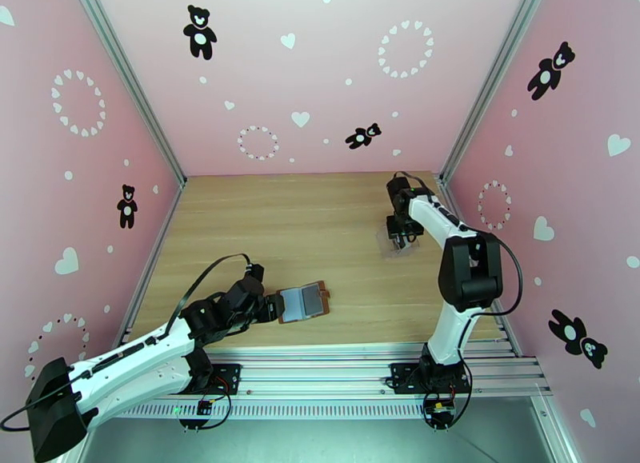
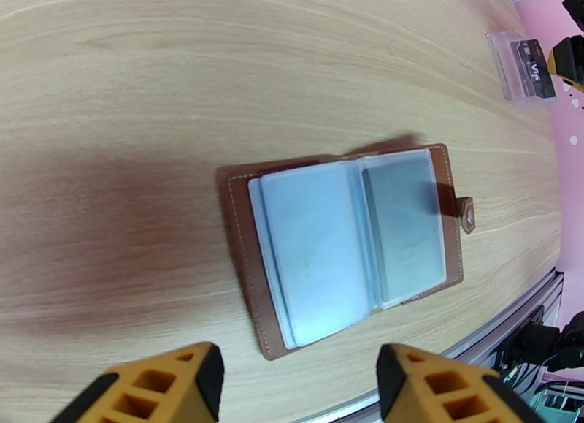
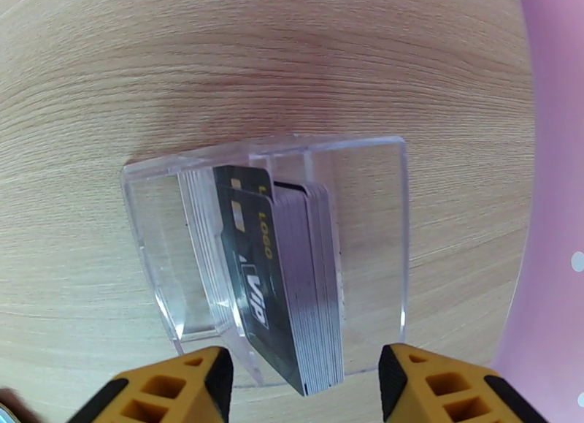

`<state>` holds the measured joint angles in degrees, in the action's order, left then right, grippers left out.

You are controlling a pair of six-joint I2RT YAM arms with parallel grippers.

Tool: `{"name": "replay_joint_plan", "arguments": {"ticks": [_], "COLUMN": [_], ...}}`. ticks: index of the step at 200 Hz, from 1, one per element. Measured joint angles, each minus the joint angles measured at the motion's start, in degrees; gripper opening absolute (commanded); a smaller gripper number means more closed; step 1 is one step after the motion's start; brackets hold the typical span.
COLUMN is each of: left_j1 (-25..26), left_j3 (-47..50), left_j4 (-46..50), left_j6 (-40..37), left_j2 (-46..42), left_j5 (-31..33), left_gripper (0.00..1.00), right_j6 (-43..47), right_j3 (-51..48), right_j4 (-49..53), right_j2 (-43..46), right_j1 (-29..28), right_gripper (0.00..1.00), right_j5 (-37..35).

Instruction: Put the credit cards into the card holder

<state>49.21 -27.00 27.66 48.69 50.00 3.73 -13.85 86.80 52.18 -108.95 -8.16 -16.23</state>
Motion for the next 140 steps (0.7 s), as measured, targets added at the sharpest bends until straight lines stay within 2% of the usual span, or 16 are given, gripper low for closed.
{"name": "replay_joint_plan", "arguments": {"ticks": [140], "left_j1": [0.0], "left_j3": [0.3], "left_j4": [-1.5], "left_j6": [0.0], "left_j2": [0.8], "left_j5": [0.0], "left_gripper": [0.61], "right_j6": [0.5], "right_j3": [2.4], "right_j4": [1.0], "right_j2": [-4.9], "right_j1": [0.6], "right_gripper": [0.56], "right_j5": [-0.7]}}
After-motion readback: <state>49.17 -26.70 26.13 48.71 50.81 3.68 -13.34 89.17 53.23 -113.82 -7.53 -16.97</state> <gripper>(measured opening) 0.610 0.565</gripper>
